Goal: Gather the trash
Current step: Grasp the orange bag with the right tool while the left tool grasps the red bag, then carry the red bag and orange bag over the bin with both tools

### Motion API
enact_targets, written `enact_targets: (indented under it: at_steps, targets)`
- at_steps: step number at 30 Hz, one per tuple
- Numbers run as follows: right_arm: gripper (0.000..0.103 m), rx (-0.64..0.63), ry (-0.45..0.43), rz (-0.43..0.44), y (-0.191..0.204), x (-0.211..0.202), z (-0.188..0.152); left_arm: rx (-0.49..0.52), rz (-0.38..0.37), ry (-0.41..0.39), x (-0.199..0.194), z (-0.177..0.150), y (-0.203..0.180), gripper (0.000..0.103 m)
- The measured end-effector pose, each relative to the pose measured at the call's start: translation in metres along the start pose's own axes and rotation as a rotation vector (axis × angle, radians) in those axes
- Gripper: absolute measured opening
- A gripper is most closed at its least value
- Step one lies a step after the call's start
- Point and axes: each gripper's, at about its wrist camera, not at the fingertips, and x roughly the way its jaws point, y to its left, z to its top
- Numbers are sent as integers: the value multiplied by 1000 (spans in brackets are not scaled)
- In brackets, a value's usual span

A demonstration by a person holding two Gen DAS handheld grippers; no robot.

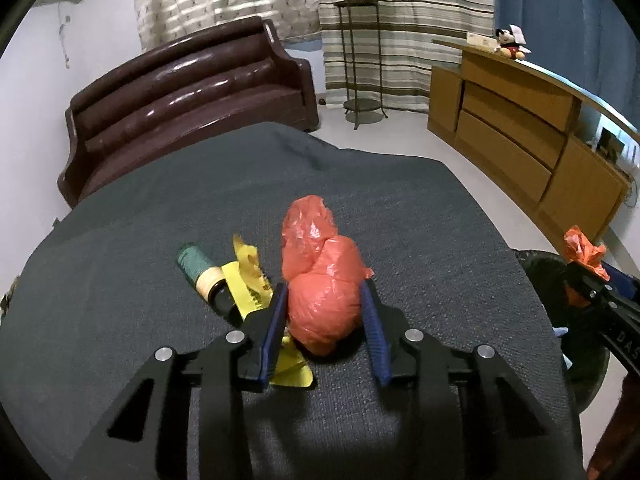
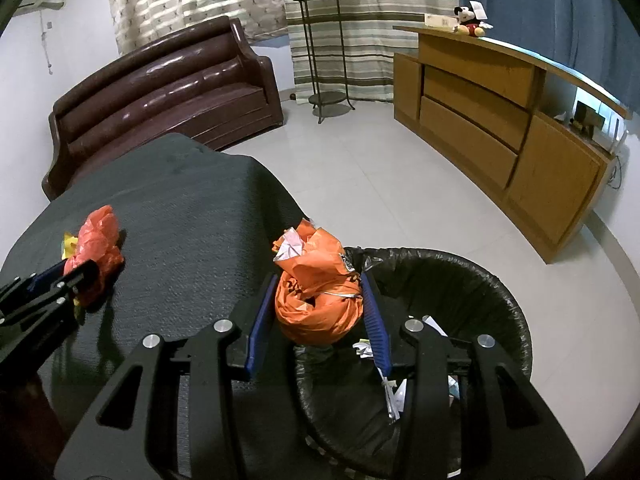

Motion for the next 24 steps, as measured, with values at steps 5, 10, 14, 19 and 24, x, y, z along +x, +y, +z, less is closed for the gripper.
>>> enact_targets:
  at_steps: [5,10,14,19,24]
  targets:
    - [40,2,1,0,-2,0,-2,11,-16,-11,-2,-1,-2,34]
    - [40,1,-1,-1,-3,0,-2,23,-25,-29,-9,-1,-7,34]
    - [40,2,-5,-1,-6,-1,-4,31,-37,-45,-17,-3,-10,34]
    - [40,1,-13,-5,-7,-8,-7,34,-60,-60,-28,-5,-17,34]
    - [40,7,-24,-18,-12,-19,-10,45,-88,-75,-39,-6,-29,34]
